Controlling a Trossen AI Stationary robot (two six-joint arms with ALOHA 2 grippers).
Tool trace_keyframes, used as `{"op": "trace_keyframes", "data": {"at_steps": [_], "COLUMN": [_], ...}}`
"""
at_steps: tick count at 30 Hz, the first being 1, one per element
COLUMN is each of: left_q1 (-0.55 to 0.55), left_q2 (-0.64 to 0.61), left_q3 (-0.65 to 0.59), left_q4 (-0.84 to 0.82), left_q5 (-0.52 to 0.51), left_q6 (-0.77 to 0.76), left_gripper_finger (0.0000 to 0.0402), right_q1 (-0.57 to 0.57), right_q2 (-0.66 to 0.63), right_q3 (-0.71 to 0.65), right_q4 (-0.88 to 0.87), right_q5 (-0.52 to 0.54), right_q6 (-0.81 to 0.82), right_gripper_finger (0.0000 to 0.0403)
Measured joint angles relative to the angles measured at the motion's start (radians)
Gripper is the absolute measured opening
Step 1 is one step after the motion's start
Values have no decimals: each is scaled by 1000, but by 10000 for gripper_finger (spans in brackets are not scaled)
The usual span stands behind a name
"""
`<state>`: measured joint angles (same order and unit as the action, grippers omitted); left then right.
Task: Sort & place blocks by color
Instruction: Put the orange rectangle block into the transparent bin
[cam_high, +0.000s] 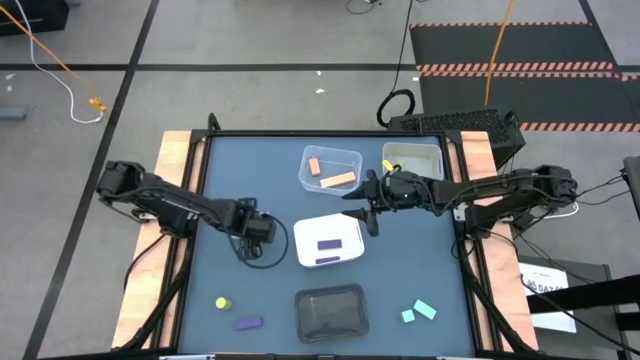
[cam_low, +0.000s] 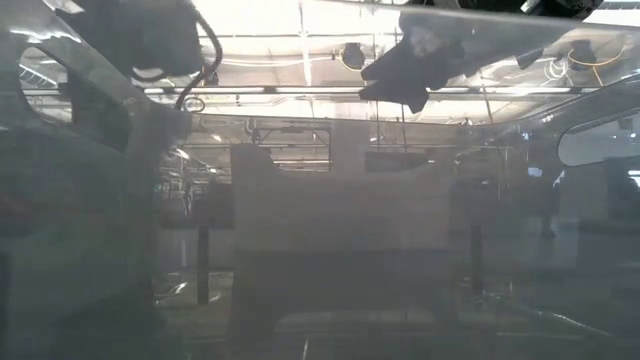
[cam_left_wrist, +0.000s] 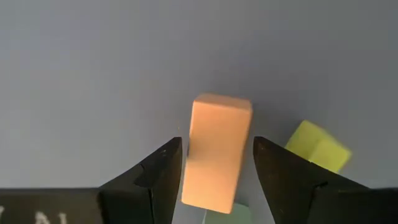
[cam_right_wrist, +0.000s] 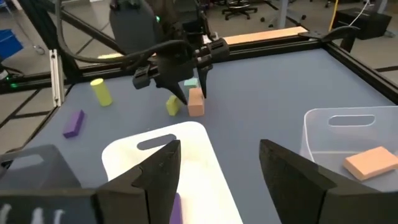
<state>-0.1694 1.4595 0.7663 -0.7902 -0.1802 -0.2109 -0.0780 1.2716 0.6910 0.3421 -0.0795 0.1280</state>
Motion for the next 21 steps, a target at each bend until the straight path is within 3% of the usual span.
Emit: {"op": "trace_keyframes", "data": {"at_steps": [8, 13, 21], "left_q1": [39, 45, 91], "left_q2": [9, 8, -35], "left_q3": [-17, -17, 24], "left_q4": [60, 97, 67], "left_q5": [-15, -24, -90], "left_q6": [-61, -174, -318], "left_gripper_finger": [193, 123, 121], "right_q1": [0, -1, -30], "right_q2": [0, 0, 0], "right_q3": [0, 0, 0], "right_q4": [-20, -21, -20], "right_q5": [0, 0, 3], "right_q6": [-17, -22, -69], "right_gripper_finger": [210, 210, 210]}}
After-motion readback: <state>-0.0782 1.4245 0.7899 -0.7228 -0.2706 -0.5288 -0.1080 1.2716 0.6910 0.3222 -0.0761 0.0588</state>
